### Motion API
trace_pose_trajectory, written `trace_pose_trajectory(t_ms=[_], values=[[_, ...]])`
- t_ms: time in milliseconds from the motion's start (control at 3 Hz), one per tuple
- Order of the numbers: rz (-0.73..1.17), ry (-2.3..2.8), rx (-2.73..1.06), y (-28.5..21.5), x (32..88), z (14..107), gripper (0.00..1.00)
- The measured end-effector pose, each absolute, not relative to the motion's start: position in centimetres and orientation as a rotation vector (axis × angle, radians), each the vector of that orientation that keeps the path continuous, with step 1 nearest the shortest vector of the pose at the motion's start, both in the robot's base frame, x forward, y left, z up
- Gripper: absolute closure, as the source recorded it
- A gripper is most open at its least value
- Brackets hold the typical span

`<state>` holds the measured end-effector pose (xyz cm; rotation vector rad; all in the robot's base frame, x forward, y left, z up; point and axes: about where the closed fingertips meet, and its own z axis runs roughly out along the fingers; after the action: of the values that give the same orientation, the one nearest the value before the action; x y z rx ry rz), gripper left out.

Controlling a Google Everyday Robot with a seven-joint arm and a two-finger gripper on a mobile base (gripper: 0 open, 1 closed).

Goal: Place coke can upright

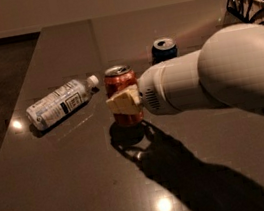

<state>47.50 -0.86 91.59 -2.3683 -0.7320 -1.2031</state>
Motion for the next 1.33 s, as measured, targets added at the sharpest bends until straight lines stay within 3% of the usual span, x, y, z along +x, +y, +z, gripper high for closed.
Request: trace_pose_trajectory(t_ms=[1000, 1333], values=[[-1.382, -0.972, -2.251, 0.2, 47.3, 90.3, 1.00], [-1.420, -0.974, -2.226, 0.1, 47.7, 89.5, 0.82]])
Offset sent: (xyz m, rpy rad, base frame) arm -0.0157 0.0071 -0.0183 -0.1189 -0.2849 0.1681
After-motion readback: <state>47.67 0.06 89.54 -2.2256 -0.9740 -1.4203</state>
